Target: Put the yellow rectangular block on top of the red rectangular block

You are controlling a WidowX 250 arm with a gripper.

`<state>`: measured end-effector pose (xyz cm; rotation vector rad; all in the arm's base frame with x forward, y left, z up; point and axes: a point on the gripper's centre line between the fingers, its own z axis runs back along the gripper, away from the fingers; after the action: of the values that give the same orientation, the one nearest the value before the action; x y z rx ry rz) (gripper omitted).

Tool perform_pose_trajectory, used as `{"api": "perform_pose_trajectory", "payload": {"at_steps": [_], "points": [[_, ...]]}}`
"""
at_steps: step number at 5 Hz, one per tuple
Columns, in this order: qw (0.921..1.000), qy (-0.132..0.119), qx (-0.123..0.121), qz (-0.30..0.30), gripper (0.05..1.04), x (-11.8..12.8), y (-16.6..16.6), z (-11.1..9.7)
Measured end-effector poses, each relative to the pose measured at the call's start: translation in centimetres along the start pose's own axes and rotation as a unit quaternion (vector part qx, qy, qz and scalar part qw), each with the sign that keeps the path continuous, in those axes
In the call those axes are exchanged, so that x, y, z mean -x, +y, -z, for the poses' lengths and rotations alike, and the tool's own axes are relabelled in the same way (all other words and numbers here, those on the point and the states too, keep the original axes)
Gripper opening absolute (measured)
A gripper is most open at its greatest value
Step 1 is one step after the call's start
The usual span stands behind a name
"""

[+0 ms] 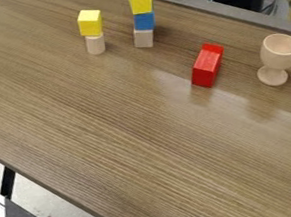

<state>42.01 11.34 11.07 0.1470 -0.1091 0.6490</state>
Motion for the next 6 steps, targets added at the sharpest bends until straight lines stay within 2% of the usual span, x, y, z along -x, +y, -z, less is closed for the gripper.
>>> {"api": "perform_pose_trajectory", "payload": {"at_steps": [1, 2, 3, 5, 6], "points": [[0.9996, 0.010, 0.025, -0.002, 0.965, 0.4, -0.6, 0.5], [0.9993, 0.018, 0.032, -0.004, 0.686, 0.6, -0.5, 1.0], [0.9994, 0.018, 0.031, -0.001, 0.555, 0.6, -0.4, 1.1], [0.9996, 0.017, 0.023, 0.007, 0.555, 0.7, -0.5, 1.1], [0.9986, 0.015, 0.030, 0.041, 0.555, 1.2, -0.7, -0.1]]}}
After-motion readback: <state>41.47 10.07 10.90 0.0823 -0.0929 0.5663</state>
